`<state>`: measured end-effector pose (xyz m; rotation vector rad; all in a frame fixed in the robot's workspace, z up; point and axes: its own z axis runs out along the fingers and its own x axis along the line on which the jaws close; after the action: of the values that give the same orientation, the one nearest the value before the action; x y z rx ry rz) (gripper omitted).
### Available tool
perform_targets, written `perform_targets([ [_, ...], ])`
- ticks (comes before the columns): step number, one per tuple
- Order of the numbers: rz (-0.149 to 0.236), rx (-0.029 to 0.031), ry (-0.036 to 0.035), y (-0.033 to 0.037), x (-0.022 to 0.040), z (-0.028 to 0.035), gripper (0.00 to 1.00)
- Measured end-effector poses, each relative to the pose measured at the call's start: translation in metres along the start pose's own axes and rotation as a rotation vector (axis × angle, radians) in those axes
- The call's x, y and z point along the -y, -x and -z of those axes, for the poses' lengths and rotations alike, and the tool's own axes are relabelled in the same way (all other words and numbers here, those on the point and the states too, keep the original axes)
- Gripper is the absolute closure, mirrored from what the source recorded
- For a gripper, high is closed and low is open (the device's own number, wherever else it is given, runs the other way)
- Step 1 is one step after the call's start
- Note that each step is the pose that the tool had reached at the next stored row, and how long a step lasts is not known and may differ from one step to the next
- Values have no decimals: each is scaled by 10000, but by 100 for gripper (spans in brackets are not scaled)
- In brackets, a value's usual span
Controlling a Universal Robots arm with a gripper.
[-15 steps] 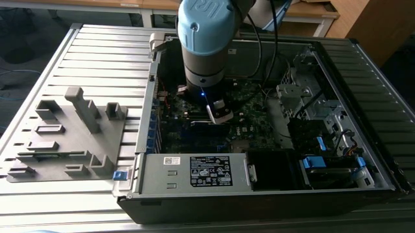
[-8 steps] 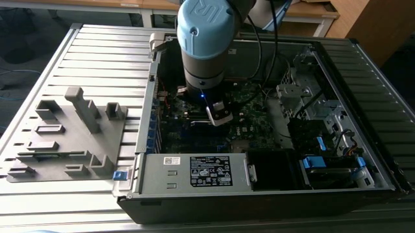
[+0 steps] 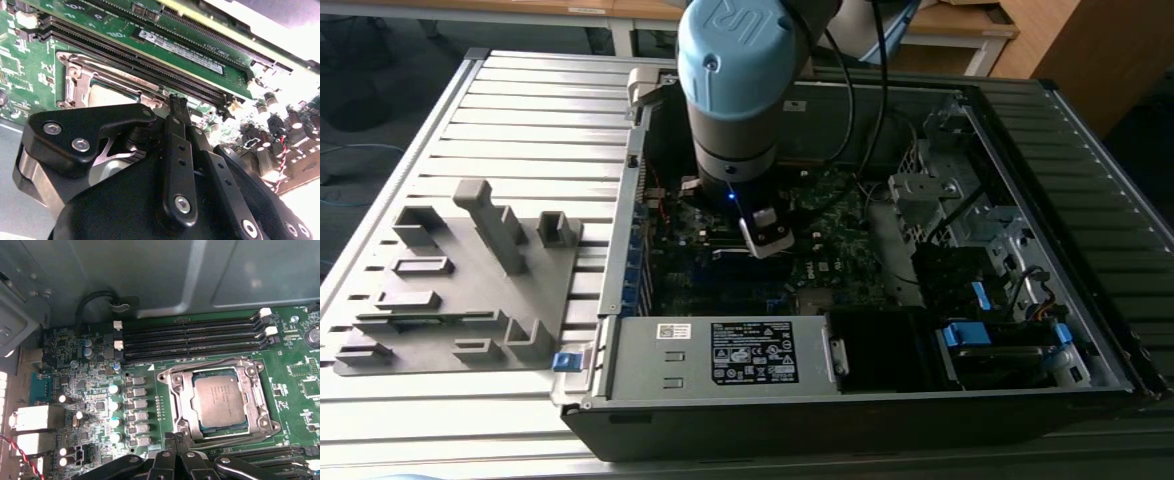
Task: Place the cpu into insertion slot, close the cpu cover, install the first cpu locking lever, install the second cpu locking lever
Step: 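Install the second cpu locking lever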
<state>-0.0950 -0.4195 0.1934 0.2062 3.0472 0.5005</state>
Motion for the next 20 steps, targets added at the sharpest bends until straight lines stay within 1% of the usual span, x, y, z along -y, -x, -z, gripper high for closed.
perform_targets([
  [2,-1,0,7,-10,-12,-9,89],
  [9,-3,-1,10,-16,0,-46,89],
  [16,-2,0,8,-18,1,-49,89],
  [18,1,7,-27,-18,-3,-42,89],
  [20,4,10,-86,-18,-4,-32,89],
])
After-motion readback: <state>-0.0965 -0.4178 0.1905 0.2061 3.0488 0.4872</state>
